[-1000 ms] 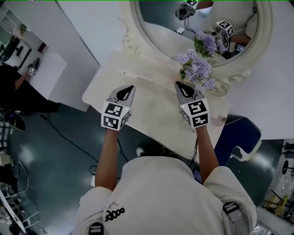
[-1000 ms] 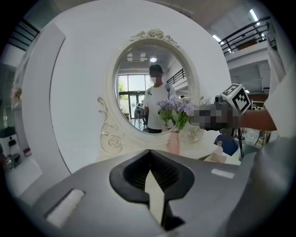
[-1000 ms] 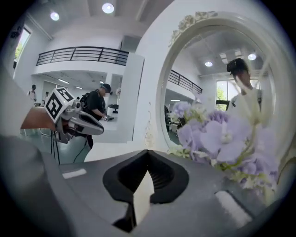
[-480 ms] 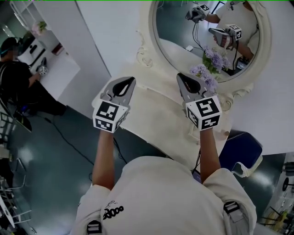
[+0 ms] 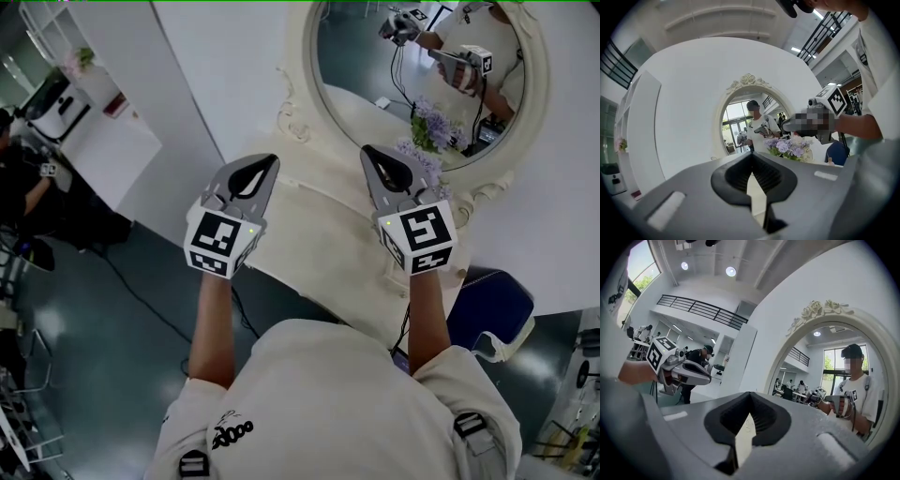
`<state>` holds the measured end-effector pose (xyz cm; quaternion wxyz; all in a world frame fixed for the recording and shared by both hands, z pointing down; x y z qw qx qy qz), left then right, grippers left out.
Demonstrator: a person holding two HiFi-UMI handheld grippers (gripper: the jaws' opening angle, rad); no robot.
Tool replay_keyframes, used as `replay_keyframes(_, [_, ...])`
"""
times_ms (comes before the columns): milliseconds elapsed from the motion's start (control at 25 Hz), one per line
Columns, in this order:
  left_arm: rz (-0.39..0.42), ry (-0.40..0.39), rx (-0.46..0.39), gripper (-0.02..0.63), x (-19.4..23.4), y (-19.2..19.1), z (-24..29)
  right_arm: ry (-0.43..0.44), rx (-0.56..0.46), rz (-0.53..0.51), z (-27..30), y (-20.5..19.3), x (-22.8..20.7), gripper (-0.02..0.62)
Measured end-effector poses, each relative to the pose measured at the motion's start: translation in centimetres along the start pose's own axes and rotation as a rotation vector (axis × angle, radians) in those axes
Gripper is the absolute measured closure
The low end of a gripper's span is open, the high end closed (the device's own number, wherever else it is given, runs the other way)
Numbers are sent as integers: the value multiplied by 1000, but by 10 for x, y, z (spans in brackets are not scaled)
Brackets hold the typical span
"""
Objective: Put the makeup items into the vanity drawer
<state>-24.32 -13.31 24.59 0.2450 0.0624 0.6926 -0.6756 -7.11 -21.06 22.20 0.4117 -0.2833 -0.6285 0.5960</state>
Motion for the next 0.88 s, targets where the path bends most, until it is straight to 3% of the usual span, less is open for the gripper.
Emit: replay_keyframes(880, [-1, -12, -9, 589, -2, -5, -7, -7, 26, 0, 1, -6, 11, 594])
Point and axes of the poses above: the fingertips, and each gripper's own axes: z forward along the fingers, x to its left, y out of its top, the point moved 5 cm from there along -z, backward along the fingers, and after that the axes turned 8 degrees about z, right-handed, at the moved point
